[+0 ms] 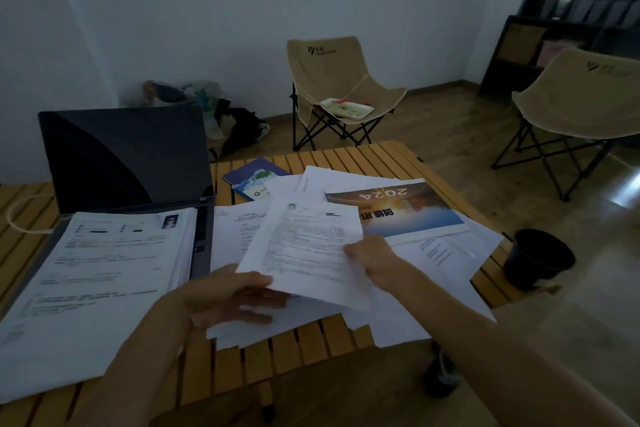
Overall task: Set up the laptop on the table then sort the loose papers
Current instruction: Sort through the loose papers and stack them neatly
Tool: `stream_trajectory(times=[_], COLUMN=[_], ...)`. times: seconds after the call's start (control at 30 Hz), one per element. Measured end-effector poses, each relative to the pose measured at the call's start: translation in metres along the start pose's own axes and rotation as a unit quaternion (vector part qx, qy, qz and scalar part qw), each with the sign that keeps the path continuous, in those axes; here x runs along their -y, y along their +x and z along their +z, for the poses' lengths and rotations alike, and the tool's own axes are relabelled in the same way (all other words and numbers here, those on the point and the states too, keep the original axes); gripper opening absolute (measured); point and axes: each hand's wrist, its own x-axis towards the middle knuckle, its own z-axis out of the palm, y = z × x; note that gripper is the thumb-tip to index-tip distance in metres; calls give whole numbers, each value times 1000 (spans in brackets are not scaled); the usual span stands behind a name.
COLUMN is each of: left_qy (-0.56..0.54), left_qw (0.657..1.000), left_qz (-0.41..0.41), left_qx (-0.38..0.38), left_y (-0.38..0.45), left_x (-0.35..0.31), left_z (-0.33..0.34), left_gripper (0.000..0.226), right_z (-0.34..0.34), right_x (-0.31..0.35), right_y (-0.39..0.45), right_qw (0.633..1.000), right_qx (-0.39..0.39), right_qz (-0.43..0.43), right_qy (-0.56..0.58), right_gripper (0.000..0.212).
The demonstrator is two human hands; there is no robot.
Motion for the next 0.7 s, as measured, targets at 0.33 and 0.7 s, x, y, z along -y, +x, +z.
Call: stream_trajectory(times=[0.33, 0.7], left_qy=[112, 453], left_qw=[920, 767], left_qz=[140, 5], left_qx=[-349, -455], left_y=[40, 72], left_x=[-2, 25], left_z=[-11, -8], left_gripper=[33, 106], right_z=[-2, -130], right_x=[-4, 12], right_y=[13, 63], right_qw=[991, 862], right_qx=[96, -318], right_qz=[-45, 59], right_qy=[-78, -389], right_gripper=[27, 98])
